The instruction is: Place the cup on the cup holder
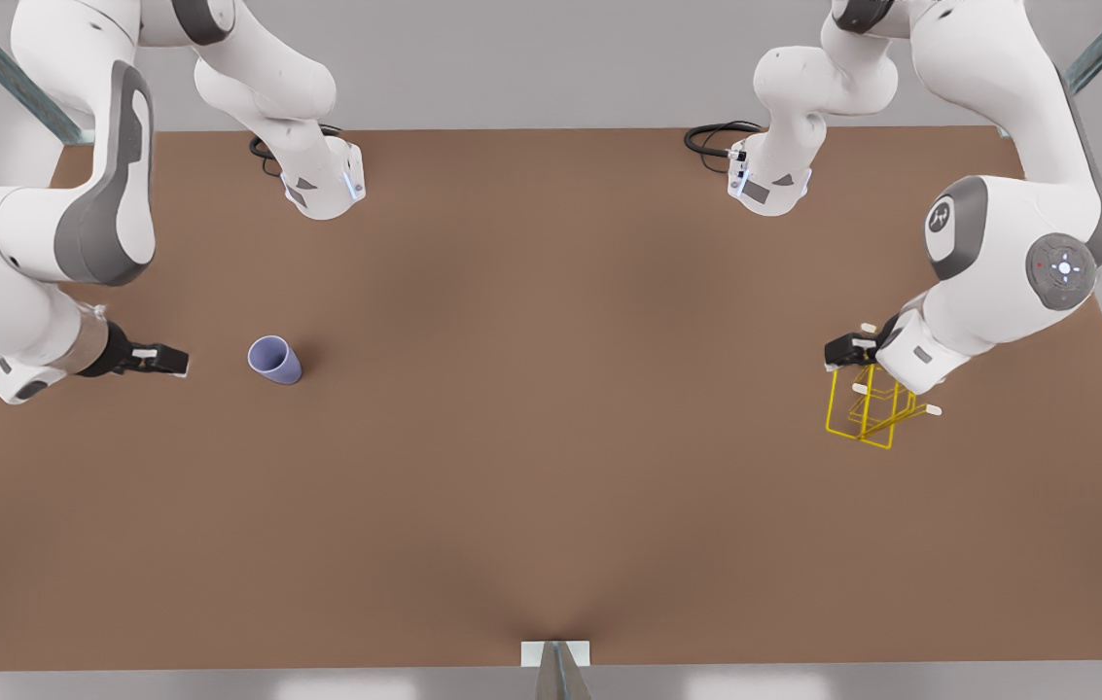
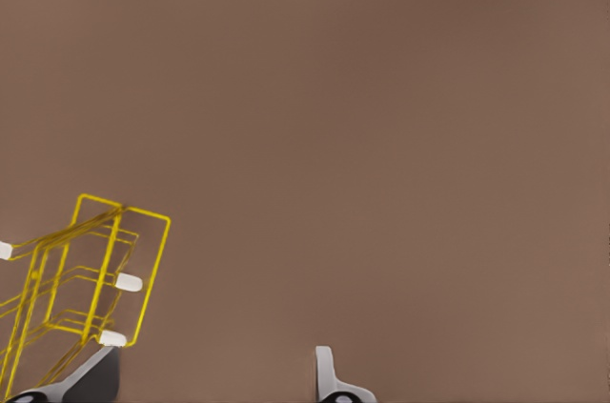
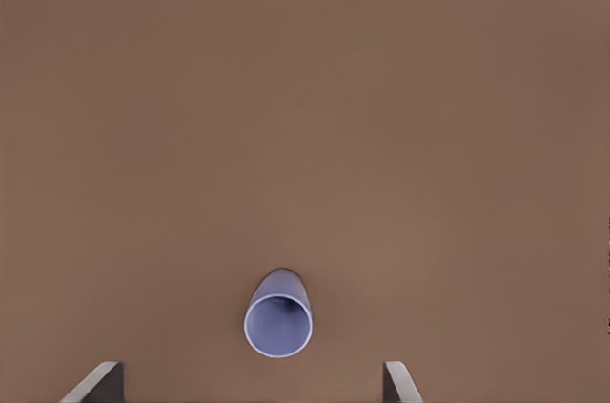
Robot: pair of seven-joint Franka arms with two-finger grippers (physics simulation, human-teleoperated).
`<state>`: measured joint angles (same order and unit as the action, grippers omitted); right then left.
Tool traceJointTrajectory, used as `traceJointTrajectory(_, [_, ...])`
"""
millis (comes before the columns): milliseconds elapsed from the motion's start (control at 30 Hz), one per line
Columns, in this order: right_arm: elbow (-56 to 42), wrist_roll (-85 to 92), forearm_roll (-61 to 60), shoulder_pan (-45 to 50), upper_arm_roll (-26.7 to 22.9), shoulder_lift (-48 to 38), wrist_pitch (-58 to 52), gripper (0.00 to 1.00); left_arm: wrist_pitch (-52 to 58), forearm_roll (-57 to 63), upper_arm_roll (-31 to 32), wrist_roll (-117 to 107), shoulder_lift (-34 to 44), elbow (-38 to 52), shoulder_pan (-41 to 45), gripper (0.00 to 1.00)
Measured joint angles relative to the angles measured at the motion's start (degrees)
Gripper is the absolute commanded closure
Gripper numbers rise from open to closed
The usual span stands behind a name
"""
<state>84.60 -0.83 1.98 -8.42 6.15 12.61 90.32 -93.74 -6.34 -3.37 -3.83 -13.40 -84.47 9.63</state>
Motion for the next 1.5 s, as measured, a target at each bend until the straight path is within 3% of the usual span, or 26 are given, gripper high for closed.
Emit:
traceJointTrajectory(100, [1.9,-0.3,-0.3,0.0,0.0,-1.3,2.3,0.0,-2.2,0.3,0.3,-1.4,-2.4,3.6,0.3,0.0])
traceJointTrajectory(433, [3.4,-1.2,-1.6,3.3,0.7,0.7,6.1,0.0,-0.9,4.2,2.8,-5.0,-3.9,2.6,0.6,0.0])
traceJointTrajectory(533, [8.7,-2.4,-1.7,7.2,1.2,-0.8,7.0,0.0,-0.4,4.2,2.7,-5.7,-3.9,2.7,0.5,0.0])
traceJointTrajectory(667, [25.1,-3.9,-3.8,9.6,1.3,-8.1,11.7,0.0,0.0,4.2,2.7,-6.5,-3.8,2.7,0.5,0.0])
traceJointTrajectory(867, [35.7,-5.6,-4.7,10.5,1.1,-8.9,19.3,0.0,0.5,4.2,2.7,-7.4,-3.8,2.6,0.5,0.0])
traceJointTrajectory(1500, [37.3,-6.8,-4.4,1.7,0.6,-0.6,32.9,0.0,1.5,4.1,2.5,-8.9,-3.5,2.7,0.3,0.0])
